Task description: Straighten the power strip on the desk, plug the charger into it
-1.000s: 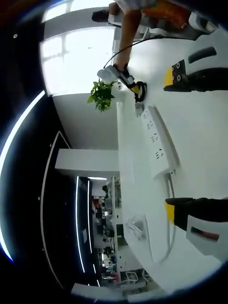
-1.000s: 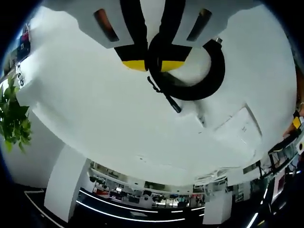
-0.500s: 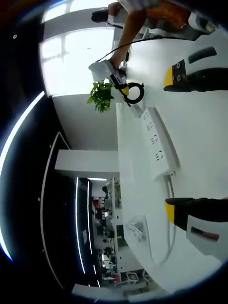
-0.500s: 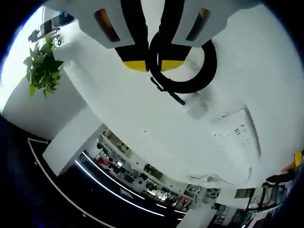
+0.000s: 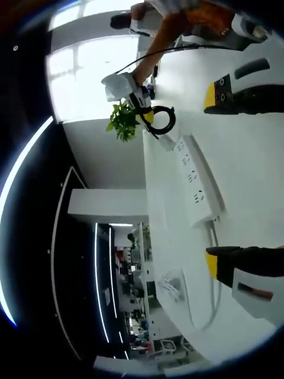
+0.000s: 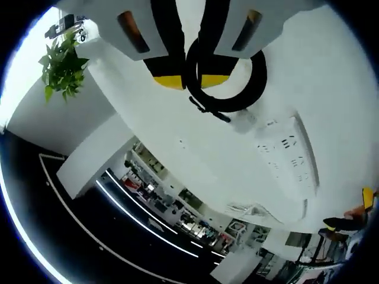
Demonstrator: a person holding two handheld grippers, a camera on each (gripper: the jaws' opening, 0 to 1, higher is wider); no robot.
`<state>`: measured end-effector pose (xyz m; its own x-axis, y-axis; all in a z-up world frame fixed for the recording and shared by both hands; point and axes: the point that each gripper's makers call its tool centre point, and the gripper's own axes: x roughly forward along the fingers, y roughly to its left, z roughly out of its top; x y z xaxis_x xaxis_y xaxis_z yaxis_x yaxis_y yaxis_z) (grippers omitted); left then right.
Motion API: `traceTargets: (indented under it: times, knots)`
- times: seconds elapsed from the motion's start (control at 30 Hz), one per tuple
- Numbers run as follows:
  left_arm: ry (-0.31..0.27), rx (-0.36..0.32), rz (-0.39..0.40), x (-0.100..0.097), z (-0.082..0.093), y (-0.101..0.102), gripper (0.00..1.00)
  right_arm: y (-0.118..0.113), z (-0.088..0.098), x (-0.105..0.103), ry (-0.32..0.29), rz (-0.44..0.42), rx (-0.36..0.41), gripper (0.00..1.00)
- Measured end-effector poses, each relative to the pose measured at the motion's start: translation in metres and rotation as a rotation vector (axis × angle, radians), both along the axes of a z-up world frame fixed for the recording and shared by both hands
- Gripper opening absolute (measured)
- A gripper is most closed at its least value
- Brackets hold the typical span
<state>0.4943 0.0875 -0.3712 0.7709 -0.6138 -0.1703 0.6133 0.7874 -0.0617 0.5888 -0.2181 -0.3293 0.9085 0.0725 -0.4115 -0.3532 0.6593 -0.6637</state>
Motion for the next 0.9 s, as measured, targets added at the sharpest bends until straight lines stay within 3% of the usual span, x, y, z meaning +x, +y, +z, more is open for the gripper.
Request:
traceTargets:
  times: [0.27, 0.4, 0.63, 0.9]
  knots:
    - [-0.064, 0.061, -0.068, 0.007, 0.011, -0.018, 0.93, 0.010, 0.021, -0.009, -0.049, 0.022, 0.015, 0.05]
    - [-0.088, -0.002, -0.129, 0.013, 0.024, -0.029, 0.94, 0.021, 0.026, -0.016, -0.050, 0.045, 0.023, 0.05]
    - [-0.179, -0.003, -0.148, 0.026, 0.040, -0.033, 0.94, 0.033, 0.034, -0.022, -0.056, 0.069, 0.049, 0.05]
    - [-0.170, -0.002, -0.145, 0.034, 0.038, -0.033, 0.95, 0.039, 0.049, -0.023, -0.090, 0.083, 0.101, 0.05]
